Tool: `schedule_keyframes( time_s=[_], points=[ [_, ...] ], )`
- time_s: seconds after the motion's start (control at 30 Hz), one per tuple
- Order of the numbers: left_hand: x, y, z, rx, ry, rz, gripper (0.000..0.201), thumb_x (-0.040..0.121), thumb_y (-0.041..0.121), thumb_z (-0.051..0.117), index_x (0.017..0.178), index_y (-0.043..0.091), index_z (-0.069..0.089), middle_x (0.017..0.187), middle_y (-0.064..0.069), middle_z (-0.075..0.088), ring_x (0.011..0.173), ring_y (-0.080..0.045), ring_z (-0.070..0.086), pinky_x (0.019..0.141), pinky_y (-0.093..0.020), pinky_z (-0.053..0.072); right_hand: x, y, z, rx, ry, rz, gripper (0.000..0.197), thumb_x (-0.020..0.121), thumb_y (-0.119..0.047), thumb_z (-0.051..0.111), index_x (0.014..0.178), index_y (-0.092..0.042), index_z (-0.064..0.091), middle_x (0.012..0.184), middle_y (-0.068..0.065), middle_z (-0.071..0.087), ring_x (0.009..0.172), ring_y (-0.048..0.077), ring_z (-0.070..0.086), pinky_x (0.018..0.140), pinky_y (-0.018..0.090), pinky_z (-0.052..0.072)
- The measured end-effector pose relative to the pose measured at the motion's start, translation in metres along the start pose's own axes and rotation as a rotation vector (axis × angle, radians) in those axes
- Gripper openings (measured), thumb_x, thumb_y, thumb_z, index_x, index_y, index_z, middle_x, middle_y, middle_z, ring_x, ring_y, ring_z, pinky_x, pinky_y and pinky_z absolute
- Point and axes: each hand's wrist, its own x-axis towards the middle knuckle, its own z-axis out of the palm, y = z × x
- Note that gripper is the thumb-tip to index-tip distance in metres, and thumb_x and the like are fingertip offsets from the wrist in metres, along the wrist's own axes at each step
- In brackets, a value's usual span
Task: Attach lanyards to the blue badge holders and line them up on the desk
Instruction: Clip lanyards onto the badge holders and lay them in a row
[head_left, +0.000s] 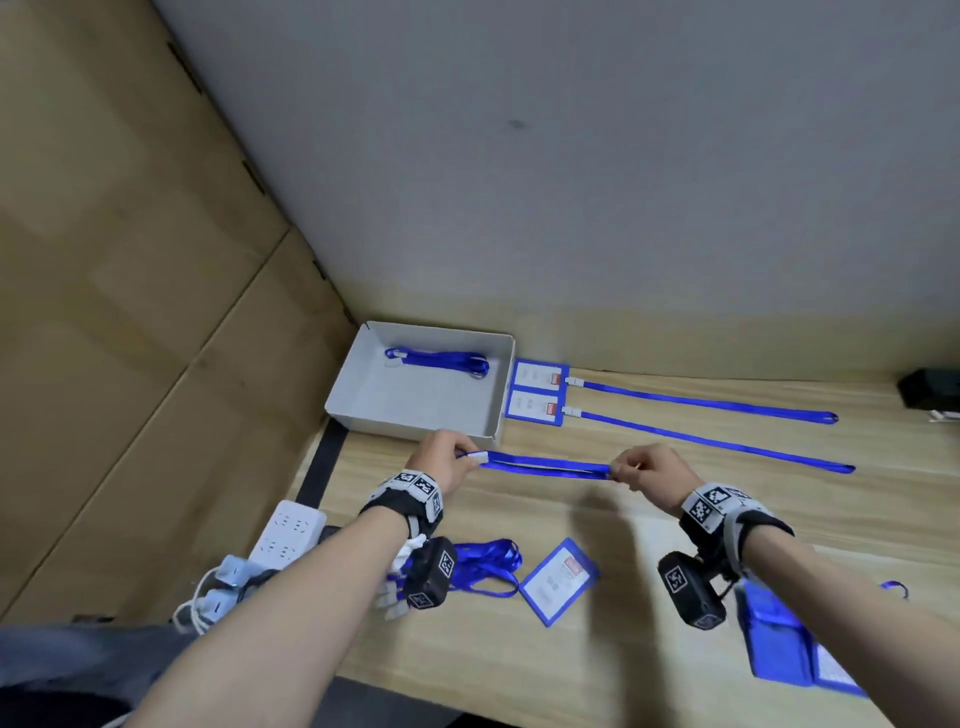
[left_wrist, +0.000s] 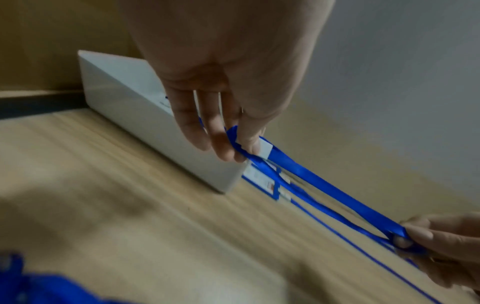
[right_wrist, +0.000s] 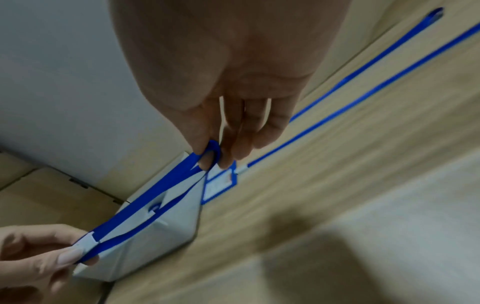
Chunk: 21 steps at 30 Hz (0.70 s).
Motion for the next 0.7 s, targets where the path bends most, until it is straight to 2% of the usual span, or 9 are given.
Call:
schedule_keyframes(
  time_s=[0.07, 0.17, 0.23, 0.3, 0.37, 0.43, 0.53, 0.63, 0.7],
  points=[
    [0.019, -0.006, -0.024, -0.049, 0.047, 0.022, 0.009, 0.086, 0.032, 0.073, 0.08, 0.024, 0.074, 0.075, 0.009, 0.069, 0.075, -0.015, 0.064, 0.074, -0.027, 0.054, 0.019, -0.028, -0.002, 0.02, 0.028, 0.0, 0.018, 0.091, -0.023, 0.067, 0.074, -0.022, 0.072, 0.076, 0.004, 0.07, 0.062, 0.014, 0.058, 0.065, 0.028, 0.047],
    [0.052, -0.024, -0.058, -0.12, 0.121, -0.014, 0.007, 0.09, 0.022, 0.069, 0.094, 0.023, 0.075, 0.088, 0.006, 0.071, 0.083, -0.019, 0.069, 0.084, -0.035, 0.057, 0.051, -0.071, 0.005, 0.046, 0.063, -0.026, 0.015, 0.09, -0.025, 0.069, 0.077, -0.018, 0.073, 0.07, 0.0, 0.067, 0.057, 0.011, 0.056, 0.06, 0.024, 0.046],
    [0.074, -0.04, -0.079, -0.16, 0.161, -0.045, 0.013, 0.091, 0.015, 0.067, 0.099, 0.02, 0.075, 0.095, 0.003, 0.071, 0.089, -0.022, 0.069, 0.087, -0.038, 0.057, 0.073, -0.097, 0.016, 0.093, 0.078, -0.035, 0.014, 0.089, -0.019, 0.069, 0.076, -0.016, 0.073, 0.065, -0.003, 0.065, 0.055, 0.01, 0.053, 0.058, 0.021, 0.044],
    [0.098, -0.056, -0.096, -0.209, 0.165, -0.075, 0.017, 0.091, 0.01, 0.066, 0.104, 0.017, 0.075, 0.101, -0.001, 0.07, 0.093, -0.023, 0.068, 0.091, -0.04, 0.056, 0.096, -0.12, 0.029, 0.158, 0.085, -0.038, 0.018, 0.087, -0.008, 0.067, 0.072, -0.016, 0.071, 0.061, -0.004, 0.063, 0.055, 0.013, 0.051, 0.056, 0.024, 0.044],
    [0.123, -0.069, -0.11, -0.228, 0.173, -0.092, 0.018, 0.09, 0.007, 0.067, 0.102, 0.016, 0.075, 0.103, -0.004, 0.07, 0.093, -0.027, 0.068, 0.09, -0.042, 0.057, 0.121, -0.141, 0.04, 0.215, 0.111, -0.02, 0.02, 0.086, 0.0, 0.065, 0.072, -0.013, 0.069, 0.062, -0.001, 0.063, 0.053, 0.017, 0.053, 0.052, 0.027, 0.046],
    [0.151, -0.082, -0.12, -0.232, 0.19, -0.093, 0.018, 0.088, 0.005, 0.067, 0.094, 0.019, 0.076, 0.099, -0.008, 0.072, 0.089, -0.03, 0.069, 0.086, -0.042, 0.057, 0.144, -0.157, 0.051, 0.24, 0.152, -0.001, 0.018, 0.085, 0.004, 0.066, 0.075, -0.01, 0.065, 0.063, 0.002, 0.063, 0.05, 0.016, 0.056, 0.048, 0.025, 0.047],
    [0.184, -0.091, -0.131, -0.201, 0.197, -0.083, 0.018, 0.087, 0.004, 0.064, 0.095, 0.013, 0.077, 0.1, -0.009, 0.073, 0.093, -0.027, 0.068, 0.088, -0.032, 0.054, 0.18, -0.169, 0.067, 0.259, 0.194, 0.025, 0.028, 0.083, 0.01, 0.064, 0.068, -0.014, 0.063, 0.058, 0.002, 0.061, 0.05, 0.016, 0.058, 0.053, 0.026, 0.049],
    [0.211, -0.099, -0.136, -0.134, 0.187, -0.082, 0.024, 0.086, 0.005, 0.058, 0.097, 0.014, 0.077, 0.103, -0.009, 0.073, 0.1, -0.029, 0.065, 0.088, -0.033, 0.052, 0.211, -0.175, 0.079, 0.182, 0.21, 0.118, 0.03, 0.08, 0.004, 0.065, 0.062, -0.021, 0.068, 0.052, -0.005, 0.062, 0.048, 0.008, 0.057, 0.056, 0.022, 0.045],
    [0.225, -0.103, -0.135, -0.084, 0.18, -0.09, 0.027, 0.086, 0.005, 0.055, 0.099, 0.016, 0.077, 0.107, -0.01, 0.071, 0.102, -0.03, 0.063, 0.088, -0.033, 0.051, 0.227, -0.177, 0.084, 0.136, 0.209, 0.183, 0.03, 0.077, 0.0, 0.066, 0.06, -0.025, 0.07, 0.059, -0.002, 0.066, 0.057, 0.012, 0.06, 0.061, 0.022, 0.045]
  ],
)
